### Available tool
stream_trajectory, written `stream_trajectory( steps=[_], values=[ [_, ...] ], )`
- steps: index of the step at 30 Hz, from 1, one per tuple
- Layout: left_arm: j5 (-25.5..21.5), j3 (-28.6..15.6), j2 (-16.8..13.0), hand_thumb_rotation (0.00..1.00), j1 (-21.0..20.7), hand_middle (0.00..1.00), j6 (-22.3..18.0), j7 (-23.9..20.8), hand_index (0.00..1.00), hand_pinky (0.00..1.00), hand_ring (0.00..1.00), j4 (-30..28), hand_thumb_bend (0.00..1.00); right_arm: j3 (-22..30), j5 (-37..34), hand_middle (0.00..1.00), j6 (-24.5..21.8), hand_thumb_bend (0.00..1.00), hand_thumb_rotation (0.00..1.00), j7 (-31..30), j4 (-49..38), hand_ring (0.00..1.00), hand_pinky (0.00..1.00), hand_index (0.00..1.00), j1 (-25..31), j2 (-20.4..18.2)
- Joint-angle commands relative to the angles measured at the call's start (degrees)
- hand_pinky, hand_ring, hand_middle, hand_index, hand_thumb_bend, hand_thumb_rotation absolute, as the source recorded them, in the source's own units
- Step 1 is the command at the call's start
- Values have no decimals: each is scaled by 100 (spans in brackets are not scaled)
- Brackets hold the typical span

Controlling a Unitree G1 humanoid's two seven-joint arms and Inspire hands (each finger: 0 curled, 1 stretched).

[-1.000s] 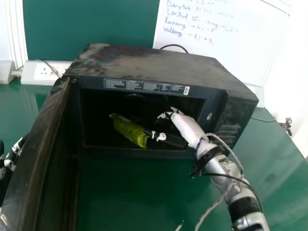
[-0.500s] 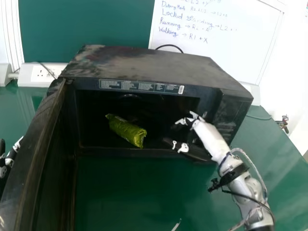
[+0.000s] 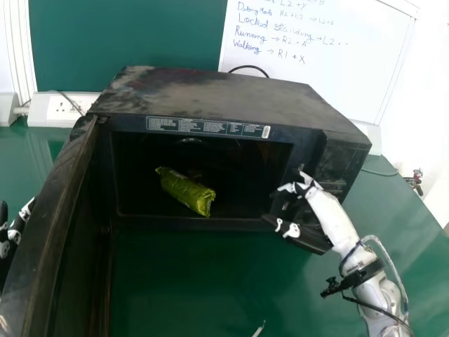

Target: Put biscuit inside oven

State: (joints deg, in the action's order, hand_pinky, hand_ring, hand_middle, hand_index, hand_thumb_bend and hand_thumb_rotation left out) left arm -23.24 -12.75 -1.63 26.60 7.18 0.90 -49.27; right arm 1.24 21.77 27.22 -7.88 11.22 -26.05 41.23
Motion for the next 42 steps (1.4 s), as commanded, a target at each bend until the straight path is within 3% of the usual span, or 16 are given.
stream_trajectory(
  steps=[1,20,25,34,42],
  values=[
    [-9,-46,-38,98,44,91,17,4,92,97,92,19,89,166,-107,69,-73,100,0,-74,-233,66,57,66,219,116],
    [-95,-142,-157,99,6,91,-14,87,93,98,93,120,89,1157,-281,70,-191,100,0,-87,-728,68,57,65,1212,350],
    [-106,-175,-152,99,-19,91,-9,105,93,98,92,143,89,1391,-292,70,73,100,0,18,-589,64,51,67,1375,438],
    [-105,-198,-176,100,-58,91,-1,138,93,98,93,178,89,1852,-375,70,305,100,0,108,-403,67,55,67,1747,576],
    [-89,-201,-158,99,-77,91,-22,148,93,97,92,192,89,2326,-429,70,134,100,0,200,-549,68,57,67,2113,560]
  ],
)
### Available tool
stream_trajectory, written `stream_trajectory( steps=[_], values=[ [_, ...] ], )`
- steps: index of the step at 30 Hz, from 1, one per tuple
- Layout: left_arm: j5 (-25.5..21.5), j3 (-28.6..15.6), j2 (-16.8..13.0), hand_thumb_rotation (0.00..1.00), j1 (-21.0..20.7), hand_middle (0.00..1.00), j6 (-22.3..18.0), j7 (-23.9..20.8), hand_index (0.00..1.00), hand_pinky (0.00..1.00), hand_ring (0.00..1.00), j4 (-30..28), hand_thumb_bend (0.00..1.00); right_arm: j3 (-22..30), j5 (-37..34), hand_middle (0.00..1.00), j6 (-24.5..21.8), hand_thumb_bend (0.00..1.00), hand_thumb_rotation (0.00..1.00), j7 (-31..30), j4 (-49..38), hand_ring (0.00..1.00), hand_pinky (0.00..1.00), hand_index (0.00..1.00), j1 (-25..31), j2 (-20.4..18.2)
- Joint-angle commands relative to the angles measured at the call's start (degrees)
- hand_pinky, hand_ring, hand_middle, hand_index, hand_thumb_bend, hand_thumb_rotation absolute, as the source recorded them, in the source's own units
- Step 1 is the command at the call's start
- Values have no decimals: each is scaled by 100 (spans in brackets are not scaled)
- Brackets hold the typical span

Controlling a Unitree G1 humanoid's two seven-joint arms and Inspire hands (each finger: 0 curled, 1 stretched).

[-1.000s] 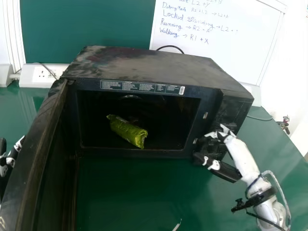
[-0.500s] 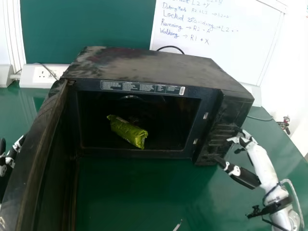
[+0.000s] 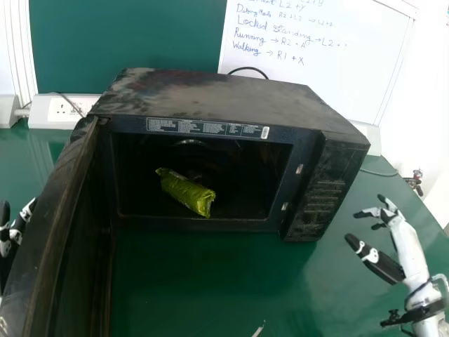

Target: Put biscuit inside oven

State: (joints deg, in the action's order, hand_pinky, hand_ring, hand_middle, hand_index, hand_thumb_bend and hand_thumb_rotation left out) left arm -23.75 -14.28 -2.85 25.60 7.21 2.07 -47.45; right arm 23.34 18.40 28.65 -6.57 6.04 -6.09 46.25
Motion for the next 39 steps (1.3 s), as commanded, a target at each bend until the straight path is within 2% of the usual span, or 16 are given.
stream_trajectory(
  steps=[1,14,20,27,34,36,39],
  values=[
    [-23,-47,-40,99,23,92,-35,36,93,97,92,13,89,160,-99,70,-6,100,0,77,-17,67,57,68,154,63],
    [171,-10,12,96,14,90,-298,81,92,99,93,133,89,341,-55,70,-181,100,0,107,-184,66,54,70,460,7],
    [383,104,121,95,63,91,-586,121,93,100,93,239,90,315,18,70,-282,100,0,165,-321,65,54,70,517,-5],
    [1015,511,492,95,177,92,-1556,158,94,99,93,687,87,278,-4,70,-382,100,0,160,-394,66,54,70,512,-22],
    [2134,888,981,95,-29,93,-3485,-76,96,91,91,1849,79,268,-48,70,-462,100,0,131,-457,65,54,70,500,-35],
    [2423,941,979,95,-115,93,-3958,-182,97,90,91,2223,78,266,-58,70,-467,100,0,127,-453,65,53,70,493,-25],
    [2775,1005,929,94,-204,95,-4434,-354,98,91,92,2688,81,271,-66,70,-493,100,0,127,-498,65,54,69,496,-36]
  ],
)
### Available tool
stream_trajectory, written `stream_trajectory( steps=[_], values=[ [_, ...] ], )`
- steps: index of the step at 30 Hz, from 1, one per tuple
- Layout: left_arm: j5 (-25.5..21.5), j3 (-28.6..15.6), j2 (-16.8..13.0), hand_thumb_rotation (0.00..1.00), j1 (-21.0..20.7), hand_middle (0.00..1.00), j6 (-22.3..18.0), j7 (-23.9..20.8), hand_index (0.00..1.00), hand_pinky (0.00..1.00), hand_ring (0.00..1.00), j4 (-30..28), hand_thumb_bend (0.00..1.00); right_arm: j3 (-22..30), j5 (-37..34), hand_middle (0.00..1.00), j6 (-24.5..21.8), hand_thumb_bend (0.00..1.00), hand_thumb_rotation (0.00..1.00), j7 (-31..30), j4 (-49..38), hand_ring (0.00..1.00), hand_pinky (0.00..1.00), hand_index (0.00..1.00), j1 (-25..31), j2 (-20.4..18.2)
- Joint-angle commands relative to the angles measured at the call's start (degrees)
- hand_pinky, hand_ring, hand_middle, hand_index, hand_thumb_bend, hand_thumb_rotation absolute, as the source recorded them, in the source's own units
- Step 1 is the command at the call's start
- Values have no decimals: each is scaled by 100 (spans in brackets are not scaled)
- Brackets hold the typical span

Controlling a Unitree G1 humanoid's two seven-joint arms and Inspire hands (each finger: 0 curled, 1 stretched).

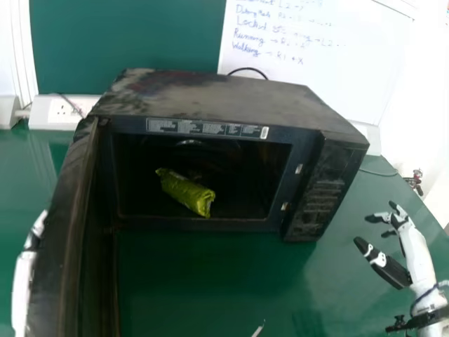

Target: Put biscuit inside oven

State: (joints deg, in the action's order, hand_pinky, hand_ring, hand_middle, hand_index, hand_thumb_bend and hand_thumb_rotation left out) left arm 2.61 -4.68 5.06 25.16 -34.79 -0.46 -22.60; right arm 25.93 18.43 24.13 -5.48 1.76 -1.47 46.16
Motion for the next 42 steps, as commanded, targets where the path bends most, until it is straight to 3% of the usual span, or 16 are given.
stream_trajectory(
  steps=[1,5,7,11,19,24,27,36,40,42],
  values=[
    [232,59,149,93,-199,95,-360,-176,98,91,92,333,82,10,-59,70,-56,100,0,14,-82,65,54,69,34,-21],
    [306,121,-13,97,-397,98,-901,-281,99,96,94,847,75,14,-73,70,-80,100,0,19,-97,64,52,69,33,-22],
    [389,134,-96,97,-512,99,-1172,-309,100,97,96,1096,77,15,-75,70,-80,100,0,17,-105,64,52,69,37,-17],
    [606,188,-76,97,-531,100,-1280,-397,100,99,97,1135,79,19,-71,70,-167,100,0,-4,-189,65,53,69,48,-29],
    [1055,166,-110,98,-581,100,-1475,-618,100,100,99,1218,72,20,-86,70,-271,100,0,-13,-302,65,52,69,80,-53],
    [1585,-77,-270,98,-872,100,-1989,-903,99,100,99,1627,69,8,-94,69,-255,100,0,5,-293,64,52,69,65,-57],
    [1920,-175,-350,100,-908,100,-2049,-1041,99,100,100,1741,70,17,-81,69,-321,100,0,-14,-354,63,51,69,83,-64],
    [2359,-227,-552,99,-937,100,-2118,-1223,99,98,100,1774,72,17,-74,69,-366,100,0,-20,-407,63,51,69,81,-92],
    [3087,-485,-547,94,-1156,98,-2329,-1781,97,90,95,1941,65,14,-123,69,-372,100,0,-57,-411,64,51,69,80,-94],
    [3329,-514,-580,95,-1196,97,-2287,-1968,97,90,95,1959,66,11,-109,69,-393,100,0,-59,-418,64,51,69,84,-93]
  ],
)
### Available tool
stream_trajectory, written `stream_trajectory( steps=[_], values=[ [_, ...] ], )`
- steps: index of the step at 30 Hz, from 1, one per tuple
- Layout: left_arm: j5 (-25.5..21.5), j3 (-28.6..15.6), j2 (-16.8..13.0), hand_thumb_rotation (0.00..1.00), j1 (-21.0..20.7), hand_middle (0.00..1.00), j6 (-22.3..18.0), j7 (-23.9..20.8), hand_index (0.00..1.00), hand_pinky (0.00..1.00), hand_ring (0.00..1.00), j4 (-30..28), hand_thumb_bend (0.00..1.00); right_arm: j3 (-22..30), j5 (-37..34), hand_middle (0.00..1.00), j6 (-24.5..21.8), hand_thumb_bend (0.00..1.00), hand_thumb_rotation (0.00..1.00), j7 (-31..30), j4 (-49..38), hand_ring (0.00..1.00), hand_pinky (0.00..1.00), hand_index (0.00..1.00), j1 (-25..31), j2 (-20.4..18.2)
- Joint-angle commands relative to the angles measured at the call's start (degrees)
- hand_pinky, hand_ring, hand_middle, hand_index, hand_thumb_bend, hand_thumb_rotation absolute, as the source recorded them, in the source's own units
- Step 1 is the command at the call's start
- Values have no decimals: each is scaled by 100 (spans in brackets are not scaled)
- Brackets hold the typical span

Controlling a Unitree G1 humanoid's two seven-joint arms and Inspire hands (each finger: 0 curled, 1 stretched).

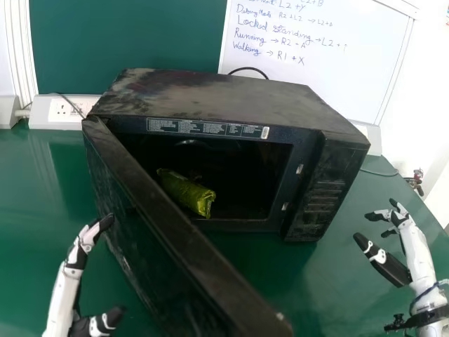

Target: Put biscuit inside oven

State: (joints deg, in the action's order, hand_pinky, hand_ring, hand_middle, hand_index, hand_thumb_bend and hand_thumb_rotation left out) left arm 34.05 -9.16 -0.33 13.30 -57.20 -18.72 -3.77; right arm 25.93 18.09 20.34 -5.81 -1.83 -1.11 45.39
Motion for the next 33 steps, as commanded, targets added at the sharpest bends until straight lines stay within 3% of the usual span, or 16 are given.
stream_trajectory(
  steps=[1,9,12,21,33],
  values=[
    [238,-55,-73,95,-17,97,-19,-190,97,90,95,76,66,11,-75,69,-17,100,0,-23,-59,64,51,69,47,-19],
    [201,112,-214,90,-38,97,104,-299,97,92,96,87,68,7,-69,69,-66,100,0,-26,-102,64,53,69,45,-33],
    [142,149,-280,88,-57,97,141,-294,96,87,95,118,70,6,-74,70,-68,100,0,-24,-98,65,53,69,41,-37],
    [213,157,-640,85,-225,93,182,-294,93,87,92,232,70,-14,-86,69,-93,100,0,-29,-152,65,53,69,31,-74],
    [420,252,-1052,91,-236,92,785,-40,92,91,91,-174,71,-24,-93,69,-118,100,0,-37,-180,64,53,69,49,-94]
  ],
)
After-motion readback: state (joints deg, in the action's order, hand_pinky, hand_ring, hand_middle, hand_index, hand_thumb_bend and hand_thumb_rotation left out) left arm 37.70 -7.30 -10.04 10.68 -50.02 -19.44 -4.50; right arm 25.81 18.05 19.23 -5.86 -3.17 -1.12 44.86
